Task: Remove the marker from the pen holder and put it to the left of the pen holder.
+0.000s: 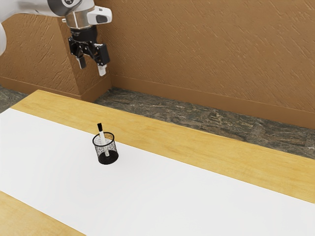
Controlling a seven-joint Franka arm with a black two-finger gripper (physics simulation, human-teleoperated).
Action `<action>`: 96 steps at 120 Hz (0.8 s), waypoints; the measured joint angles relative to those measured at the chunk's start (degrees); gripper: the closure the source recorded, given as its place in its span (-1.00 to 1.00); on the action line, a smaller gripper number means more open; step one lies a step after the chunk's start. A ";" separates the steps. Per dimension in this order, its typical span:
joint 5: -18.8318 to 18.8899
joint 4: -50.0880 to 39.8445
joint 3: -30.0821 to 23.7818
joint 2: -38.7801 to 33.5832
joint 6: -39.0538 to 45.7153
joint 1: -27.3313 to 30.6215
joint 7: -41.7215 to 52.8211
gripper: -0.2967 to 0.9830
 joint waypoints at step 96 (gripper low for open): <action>-3.61 1.73 -0.54 15.29 14.00 0.08 -16.01 -0.53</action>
